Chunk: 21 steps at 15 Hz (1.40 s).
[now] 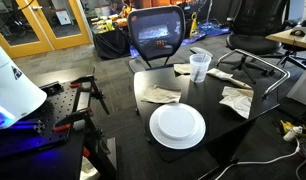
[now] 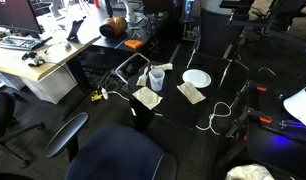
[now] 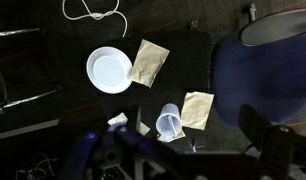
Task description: Take the black pen out of the clear cup and place it on the table
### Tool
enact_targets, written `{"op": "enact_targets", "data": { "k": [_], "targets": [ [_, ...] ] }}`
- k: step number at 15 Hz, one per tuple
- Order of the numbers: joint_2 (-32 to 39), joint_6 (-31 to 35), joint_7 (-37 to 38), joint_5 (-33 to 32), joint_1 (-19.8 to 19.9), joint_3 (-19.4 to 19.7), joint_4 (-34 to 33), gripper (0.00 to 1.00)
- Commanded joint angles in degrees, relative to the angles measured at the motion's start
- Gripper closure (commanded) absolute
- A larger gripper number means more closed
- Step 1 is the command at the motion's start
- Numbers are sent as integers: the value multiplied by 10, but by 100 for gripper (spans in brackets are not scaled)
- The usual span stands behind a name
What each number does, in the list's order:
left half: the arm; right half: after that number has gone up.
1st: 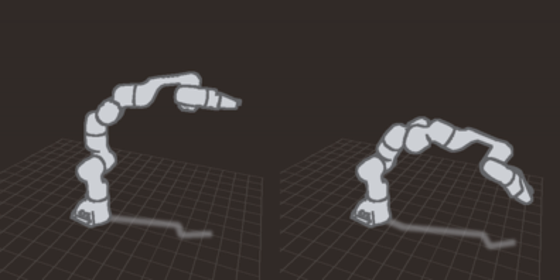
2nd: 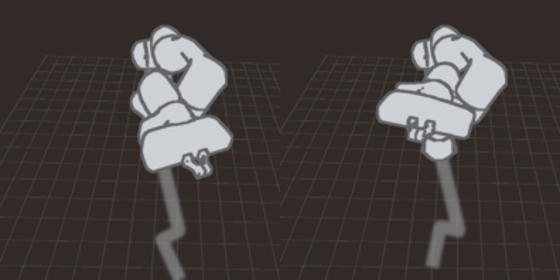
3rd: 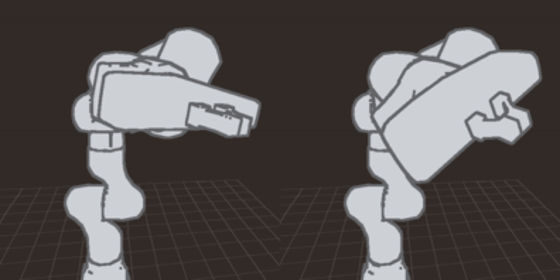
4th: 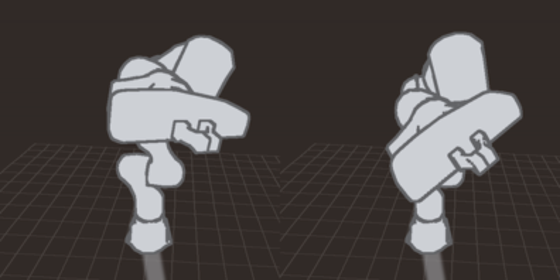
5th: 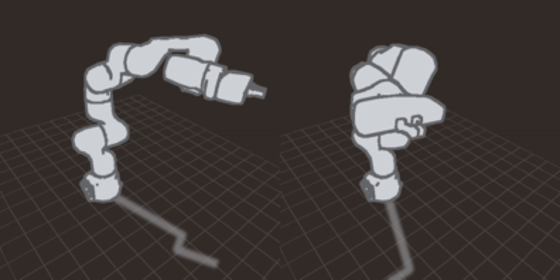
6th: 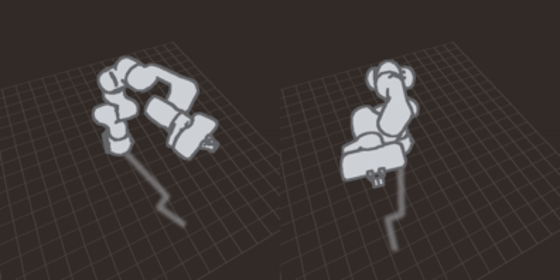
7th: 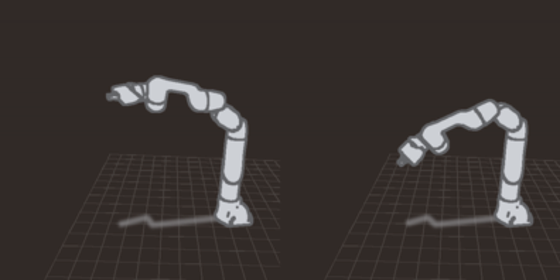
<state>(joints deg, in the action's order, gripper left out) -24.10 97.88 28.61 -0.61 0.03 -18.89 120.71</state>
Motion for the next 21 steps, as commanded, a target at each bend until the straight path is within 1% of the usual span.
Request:
{"op": "enact_targets", "data": {
  "k": [1,19,21],
  "targets": [
    [3,-1,6,-7,-18,14,-1,0],
    [7,-1,6,-7,-18,15,-1,0],
    [20,11,11,-16,-15,10,-8,0]
  ]
}}
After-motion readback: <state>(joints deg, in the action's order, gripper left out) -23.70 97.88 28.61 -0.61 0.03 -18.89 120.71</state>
